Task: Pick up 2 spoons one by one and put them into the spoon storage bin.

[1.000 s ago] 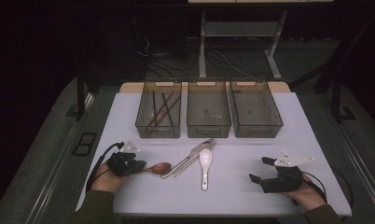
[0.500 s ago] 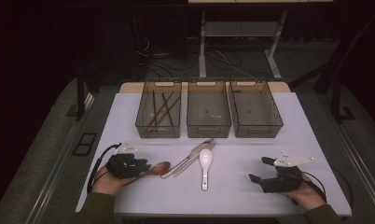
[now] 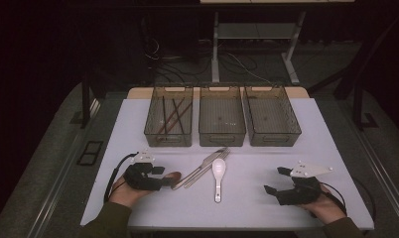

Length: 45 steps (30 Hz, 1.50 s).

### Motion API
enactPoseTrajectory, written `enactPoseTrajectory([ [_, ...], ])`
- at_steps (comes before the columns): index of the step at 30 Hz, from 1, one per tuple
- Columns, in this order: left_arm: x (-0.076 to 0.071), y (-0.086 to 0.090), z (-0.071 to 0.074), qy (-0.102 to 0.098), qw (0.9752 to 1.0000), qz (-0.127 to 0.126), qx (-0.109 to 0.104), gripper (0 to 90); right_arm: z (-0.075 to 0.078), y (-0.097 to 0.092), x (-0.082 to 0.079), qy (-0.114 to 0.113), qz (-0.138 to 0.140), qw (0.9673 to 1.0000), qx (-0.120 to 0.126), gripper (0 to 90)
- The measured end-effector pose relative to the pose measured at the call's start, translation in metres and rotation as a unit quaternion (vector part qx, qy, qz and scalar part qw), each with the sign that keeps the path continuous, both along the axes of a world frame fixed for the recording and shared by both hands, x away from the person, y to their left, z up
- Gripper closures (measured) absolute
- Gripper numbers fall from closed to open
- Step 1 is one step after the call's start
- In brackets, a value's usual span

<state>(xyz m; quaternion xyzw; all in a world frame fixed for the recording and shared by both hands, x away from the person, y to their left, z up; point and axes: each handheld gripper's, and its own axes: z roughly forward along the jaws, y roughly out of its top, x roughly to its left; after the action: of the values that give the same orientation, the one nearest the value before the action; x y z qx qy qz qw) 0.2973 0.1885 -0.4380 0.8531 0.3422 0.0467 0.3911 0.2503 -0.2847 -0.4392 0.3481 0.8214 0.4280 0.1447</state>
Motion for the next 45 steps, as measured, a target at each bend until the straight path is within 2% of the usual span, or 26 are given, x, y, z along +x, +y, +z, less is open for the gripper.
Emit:
enactPoseTrajectory([
  [6, 0.0007, -0.0051, -0.0027, 0.000, 1.0000, -0.007, 0.006, 42.7, -0.0003, 0.0003, 0.0002, 0.001, 0.001, 1.0000, -0.001, 17.6],
  [7, 0.0011, -0.0049, -0.0024, 0.000, 0.9998, -0.012, 0.013, 42.7, -0.0003, 0.0004, 0.0002, 0.000, 0.002, 1.0000, -0.001, 17.6],
  [9, 0.0005, -0.0069, -0.0035, -0.001, 0.9999, -0.007, 0.013, 42.7, -0.0004, 0.0004, 0.0002, 0.000, 0.002, 1.0000, -0.001, 17.6],
  [10, 0.0011, -0.0063, -0.0034, -0.002, 0.9996, -0.016, 0.024, 42.7, -0.0005, 0.0005, 0.0002, 0.000, 0.002, 1.0000, -0.001, 17.6],
  [12, 0.0008, -0.0078, -0.0042, -0.002, 0.9993, -0.019, 0.032, 42.7, -0.0005, 0.0004, 0.0002, -0.001, 0.002, 1.0000, -0.002, 17.6],
  [15, 0.0011, -0.0089, -0.0046, -0.005, 0.9992, -0.019, 0.036, 42.8, -0.0004, 0.0004, 0.0002, -0.001, 0.002, 1.0000, -0.002, 17.6],
  [20, 0.0028, -0.0087, -0.0055, -0.006, 0.9993, -0.017, 0.033, 44.1, -0.0003, 0.0005, -0.0001, 0.000, 0.002, 1.0000, -0.002, 17.6],
  [23, 0.0038, -0.0072, -0.0057, -0.002, 0.9998, -0.008, 0.018, 43.5, -0.0002, 0.0005, -0.0001, 0.000, 0.002, 1.0000, -0.001, 17.6],
  [28, 0.0047, -0.0045, -0.0040, -0.007, 0.9999, 0.004, 0.007, 43.4, -0.0003, 0.0005, 0.0001, 0.000, 0.002, 1.0000, -0.002, 17.6],
  [31, 0.0060, -0.0026, -0.0036, -0.009, 1.0000, 0.002, 0.001, 43.2, -0.0004, 0.0007, 0.0000, 0.000, 0.003, 1.0000, -0.002, 17.6],
  [34, 0.0061, -0.0036, -0.0050, -0.010, 0.9999, 0.005, 0.006, 43.2, -0.0005, 0.0008, 0.0000, 0.000, 0.003, 1.0000, -0.003, 17.6],
  [37, 0.0066, -0.0054, -0.0071, -0.011, 0.9996, 0.001, 0.026, 43.3, -0.0006, 0.0009, 0.0001, 0.000, 0.003, 1.0000, -0.003, 17.6],
  [39, 0.0066, -0.0060, -0.0073, -0.014, 0.9995, 0.001, 0.028, 43.4, -0.0005, 0.0009, 0.0000, 0.000, 0.003, 1.0000, -0.003, 17.6],
  [40, 0.0063, -0.0057, -0.0069, -0.016, 0.9992, -0.003, 0.036, 43.5, -0.0005, 0.0009, 0.0000, 0.000, 0.003, 1.0000, -0.004, 17.6],
  [43, 0.0050, -0.0074, -0.0067, -0.023, 0.9988, -0.007, 0.044, 44.3, -0.0006, 0.0010, -0.0002, 0.000, 0.003, 1.0000, -0.005, 17.6],
  [45, 0.0047, -0.0075, -0.0064, -0.022, 0.9987, -0.017, 0.041, 48.8, -0.0006, 0.0012, -0.0001, 0.000, 0.003, 1.0000, -0.005, 17.6],
])
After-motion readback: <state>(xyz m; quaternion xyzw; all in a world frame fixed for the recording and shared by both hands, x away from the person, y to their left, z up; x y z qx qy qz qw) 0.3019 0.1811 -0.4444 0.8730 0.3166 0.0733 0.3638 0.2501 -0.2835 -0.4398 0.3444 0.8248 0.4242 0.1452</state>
